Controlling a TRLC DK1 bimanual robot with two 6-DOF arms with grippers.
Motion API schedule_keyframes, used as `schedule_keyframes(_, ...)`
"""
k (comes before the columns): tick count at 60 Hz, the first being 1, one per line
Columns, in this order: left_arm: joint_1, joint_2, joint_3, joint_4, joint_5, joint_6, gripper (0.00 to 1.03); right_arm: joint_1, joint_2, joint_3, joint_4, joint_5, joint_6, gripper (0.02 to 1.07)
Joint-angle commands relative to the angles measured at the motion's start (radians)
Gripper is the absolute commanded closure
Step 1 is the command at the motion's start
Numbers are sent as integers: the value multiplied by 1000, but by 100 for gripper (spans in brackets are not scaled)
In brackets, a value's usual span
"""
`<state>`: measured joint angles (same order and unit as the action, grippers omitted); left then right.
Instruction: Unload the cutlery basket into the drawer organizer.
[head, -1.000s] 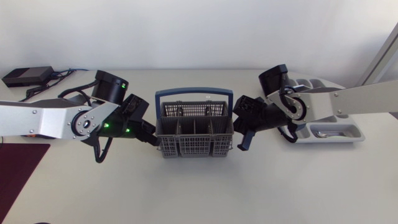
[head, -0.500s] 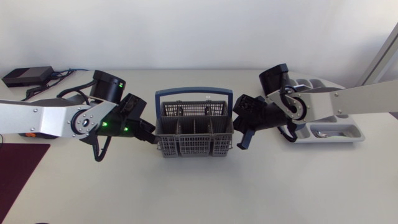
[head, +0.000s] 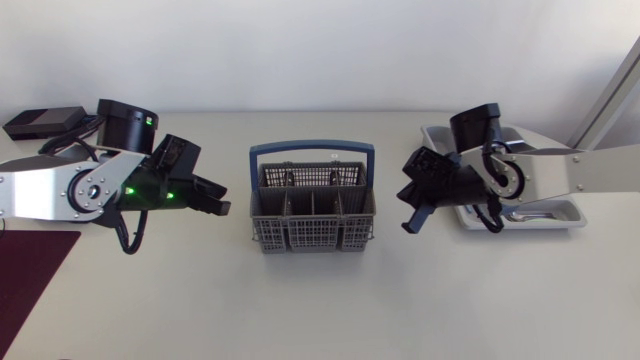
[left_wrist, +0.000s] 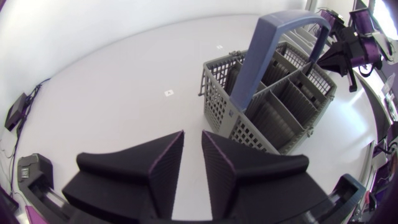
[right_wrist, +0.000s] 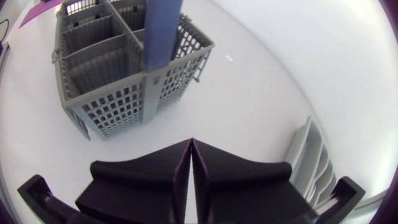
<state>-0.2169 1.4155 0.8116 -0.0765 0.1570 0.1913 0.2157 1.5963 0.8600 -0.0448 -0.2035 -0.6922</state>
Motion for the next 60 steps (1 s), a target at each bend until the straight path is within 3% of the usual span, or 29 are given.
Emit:
schedule_keyframes(1,10,-35,-34,1,10,7,40,-32,-56,-38,23,16,60,78)
schedule_keyframes(5,10,-55,-37,-5,9,5,19,-58,-88,-56,28,16,77,57)
schedule_keyframes(9,13,-81,-46,-6,9,5,4,-78,-124,-82,46,18,83,44)
schedule_keyframes(13,24,-115,-55,-3,9,5,4,-101,-159,-107,59,18,95,31)
schedule_keyframes(18,51,-153,-60,-5,9,5,4,-128,-197,-128,62,16,100,6)
schedule_keyframes(60,186,-593,-207,0,-59,-24,4,-309,-742,-292,0,92,263,6)
